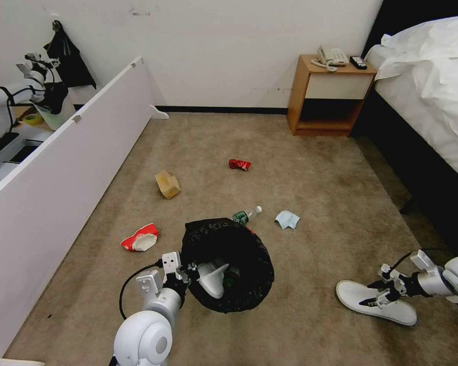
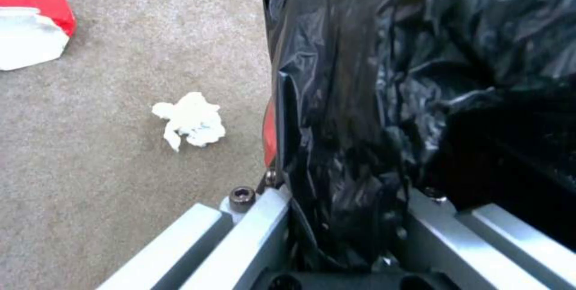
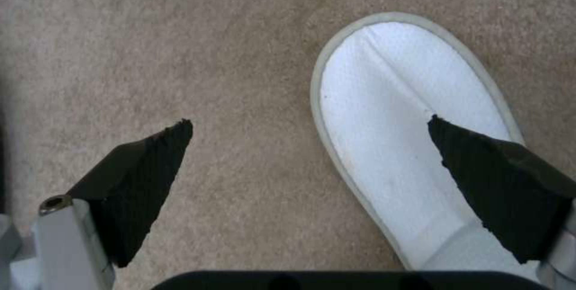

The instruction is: Pick up the trash bin, then pick up the garbage from the floor and place it into the trash bin.

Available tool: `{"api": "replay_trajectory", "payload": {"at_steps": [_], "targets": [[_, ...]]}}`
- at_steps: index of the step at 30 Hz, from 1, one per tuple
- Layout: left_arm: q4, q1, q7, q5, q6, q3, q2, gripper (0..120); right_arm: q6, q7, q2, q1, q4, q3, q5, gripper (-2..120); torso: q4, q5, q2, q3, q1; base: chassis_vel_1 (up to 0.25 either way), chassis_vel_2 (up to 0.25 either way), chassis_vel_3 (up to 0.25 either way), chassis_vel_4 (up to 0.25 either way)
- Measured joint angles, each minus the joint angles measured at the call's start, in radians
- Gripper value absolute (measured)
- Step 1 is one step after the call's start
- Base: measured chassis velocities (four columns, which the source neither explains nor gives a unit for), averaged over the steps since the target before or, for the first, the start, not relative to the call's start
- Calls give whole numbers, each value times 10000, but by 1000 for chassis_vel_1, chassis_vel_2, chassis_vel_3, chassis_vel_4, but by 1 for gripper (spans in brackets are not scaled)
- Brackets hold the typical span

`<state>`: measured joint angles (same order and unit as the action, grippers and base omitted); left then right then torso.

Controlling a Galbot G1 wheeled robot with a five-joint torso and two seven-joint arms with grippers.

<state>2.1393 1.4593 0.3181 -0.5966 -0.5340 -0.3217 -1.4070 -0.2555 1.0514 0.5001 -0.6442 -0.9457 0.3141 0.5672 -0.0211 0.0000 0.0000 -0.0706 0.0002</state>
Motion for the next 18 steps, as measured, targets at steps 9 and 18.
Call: {"api": "replay_trajectory", "payload": {"at_steps": [9, 18], "targets": [[-104, -81, 0, -79, 6, -39, 15, 0, 64, 23, 314, 260, 381, 221, -94, 100, 0, -1, 0, 0, 0, 0, 0, 0, 0], [-198, -140, 6, -113, 7, -37, 7, 0, 166, 80, 355, 268, 652, 229, -194, 100, 0, -1, 0, 0, 0, 0, 0, 0, 0]]}}
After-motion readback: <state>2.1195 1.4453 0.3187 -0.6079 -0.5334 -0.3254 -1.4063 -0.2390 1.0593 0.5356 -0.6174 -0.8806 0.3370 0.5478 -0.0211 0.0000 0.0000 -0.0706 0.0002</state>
